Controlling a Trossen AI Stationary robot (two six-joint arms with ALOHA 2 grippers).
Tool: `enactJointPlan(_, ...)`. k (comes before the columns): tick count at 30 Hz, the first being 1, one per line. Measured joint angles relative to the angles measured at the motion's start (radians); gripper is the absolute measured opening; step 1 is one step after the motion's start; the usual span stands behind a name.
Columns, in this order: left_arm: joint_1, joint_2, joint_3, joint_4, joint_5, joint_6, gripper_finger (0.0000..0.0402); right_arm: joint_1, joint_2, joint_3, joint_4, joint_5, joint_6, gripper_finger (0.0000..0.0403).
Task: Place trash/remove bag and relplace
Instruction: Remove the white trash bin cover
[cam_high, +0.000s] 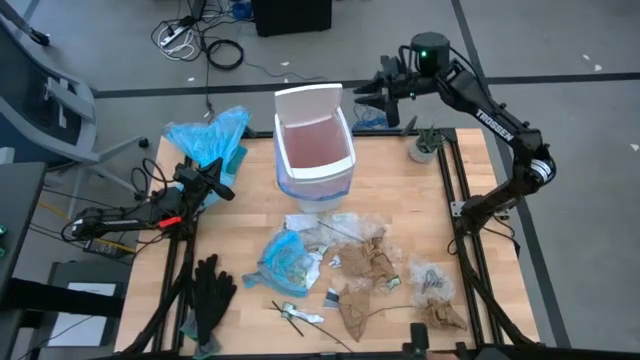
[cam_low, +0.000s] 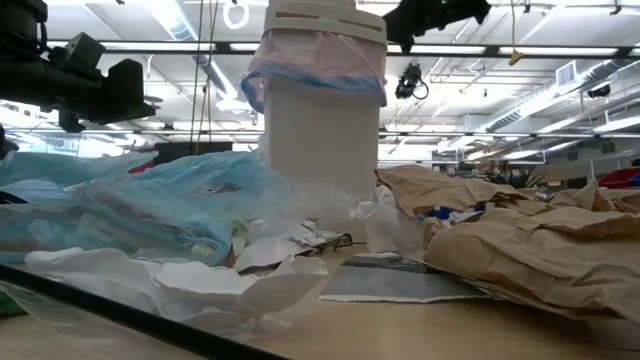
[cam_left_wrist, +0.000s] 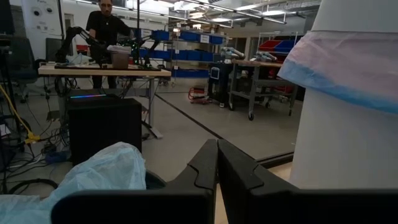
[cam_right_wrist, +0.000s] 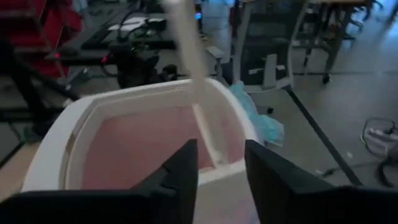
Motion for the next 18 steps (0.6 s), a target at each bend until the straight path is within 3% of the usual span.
enactJointPlan(7,0.000,0.000,0.000,0.000,0.000,0.000,0.0021,0.073,0.014,0.001,0.035,0.033,-0.126,0.0166)
enactJointPlan(11,0.000,0.000,0.000,0.000,0.000,0.000,0.0021,0.093,0.015,0.001,0.053,0.095,-0.135,0.0166)
enactJointPlan(18,0.000,0.000,0.000,0.000,0.000,0.000,0.0021,0.114,0.068,0.002,0.115,0.093,-0.076,0.0165)
